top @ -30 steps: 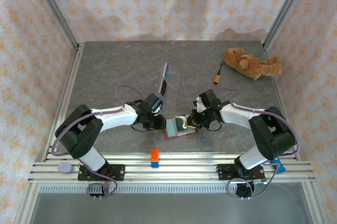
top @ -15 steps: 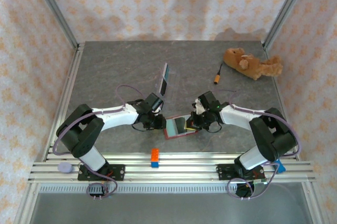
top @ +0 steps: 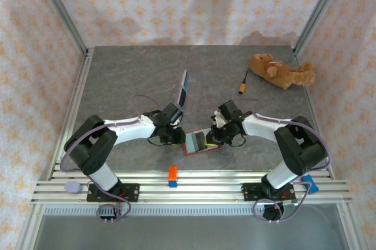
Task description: Put the credit cards into the card holder
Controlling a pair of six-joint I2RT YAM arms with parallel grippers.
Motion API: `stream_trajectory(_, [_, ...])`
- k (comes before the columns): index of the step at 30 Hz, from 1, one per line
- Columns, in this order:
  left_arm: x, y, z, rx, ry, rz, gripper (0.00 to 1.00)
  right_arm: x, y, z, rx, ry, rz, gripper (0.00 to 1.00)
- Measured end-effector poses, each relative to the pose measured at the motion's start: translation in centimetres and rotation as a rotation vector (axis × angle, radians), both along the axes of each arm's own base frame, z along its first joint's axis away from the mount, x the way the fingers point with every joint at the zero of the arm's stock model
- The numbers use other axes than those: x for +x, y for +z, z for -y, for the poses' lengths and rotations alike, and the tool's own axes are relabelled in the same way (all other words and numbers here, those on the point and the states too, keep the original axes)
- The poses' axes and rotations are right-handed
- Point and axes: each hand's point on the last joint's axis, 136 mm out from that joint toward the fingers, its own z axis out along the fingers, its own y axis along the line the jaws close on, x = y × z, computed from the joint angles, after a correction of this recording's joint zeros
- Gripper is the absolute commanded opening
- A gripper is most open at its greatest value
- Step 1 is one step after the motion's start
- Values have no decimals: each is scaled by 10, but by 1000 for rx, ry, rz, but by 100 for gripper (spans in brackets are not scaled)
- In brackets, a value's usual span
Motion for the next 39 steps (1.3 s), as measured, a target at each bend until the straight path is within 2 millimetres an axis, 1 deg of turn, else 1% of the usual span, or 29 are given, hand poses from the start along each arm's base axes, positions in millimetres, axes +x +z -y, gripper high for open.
stream_trajectory(11, [0, 0, 0, 1, -1, -1, 26, 8, 1, -4, -14, 35, 6, 0])
stream_trajectory(21, [0, -1, 0, 2, -1, -2, 25, 7, -2, -6, -13, 42, -1, 0])
stream_trajectory(27, [0, 0, 0, 2, -1, -2, 25, 8, -1, -16, 8, 38, 11, 0])
stream_trajectory(35, [1, 0, 1, 2, -1, -1, 25, 0, -9, -28, 21, 71, -12, 0])
stream_trajectory(39, [1, 0, 1, 3, -2, -3, 25, -3, -8, -32, 33, 87, -15, 0])
